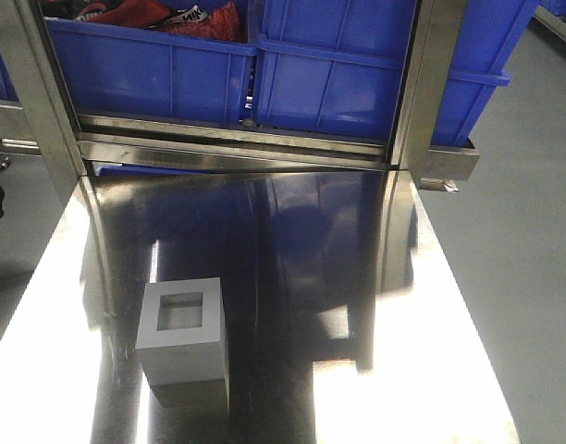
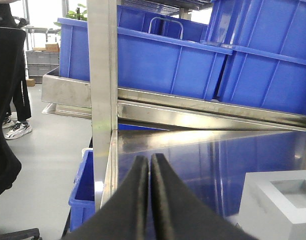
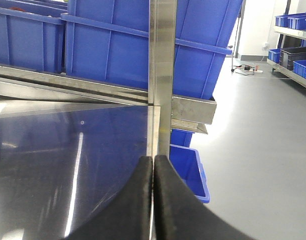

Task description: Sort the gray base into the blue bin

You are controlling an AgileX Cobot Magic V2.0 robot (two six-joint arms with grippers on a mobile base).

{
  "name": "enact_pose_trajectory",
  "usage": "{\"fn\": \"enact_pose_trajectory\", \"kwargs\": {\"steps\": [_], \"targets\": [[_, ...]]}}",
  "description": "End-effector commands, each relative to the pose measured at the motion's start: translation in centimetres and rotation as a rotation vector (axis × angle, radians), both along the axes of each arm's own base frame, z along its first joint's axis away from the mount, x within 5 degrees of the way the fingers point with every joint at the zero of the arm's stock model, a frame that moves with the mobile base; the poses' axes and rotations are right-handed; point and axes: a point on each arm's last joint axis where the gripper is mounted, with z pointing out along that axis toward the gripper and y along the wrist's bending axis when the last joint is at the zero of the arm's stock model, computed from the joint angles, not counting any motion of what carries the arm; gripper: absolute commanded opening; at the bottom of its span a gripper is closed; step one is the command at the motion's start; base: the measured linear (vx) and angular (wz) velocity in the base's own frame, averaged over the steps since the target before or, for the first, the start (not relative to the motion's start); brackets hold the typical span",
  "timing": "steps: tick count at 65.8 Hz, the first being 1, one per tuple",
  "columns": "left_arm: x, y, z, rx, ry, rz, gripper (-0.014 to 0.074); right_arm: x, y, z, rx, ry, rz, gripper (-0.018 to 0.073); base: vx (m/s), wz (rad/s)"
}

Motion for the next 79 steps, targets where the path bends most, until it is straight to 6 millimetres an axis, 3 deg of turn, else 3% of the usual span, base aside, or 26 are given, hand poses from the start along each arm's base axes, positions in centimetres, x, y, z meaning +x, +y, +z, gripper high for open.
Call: {"fn": "enact_pose_trajectory", "kwargs": {"steps": [1, 79], "targets": [[-0.03, -0.06, -0.25, -0.012, -0.056, -0.009, -0.0006, -0.02, -0.02, 0.30, -0.012, -0.076, -0.004, -0.0009, 0.00, 0.00], [-0.03, -0.06, -0.21, -0.013, -0.061, -0.009, -0.0006, -0.02, -0.02, 0.30, -0.012, -0.076, -0.004, -0.0009, 0.00, 0.00]]}}
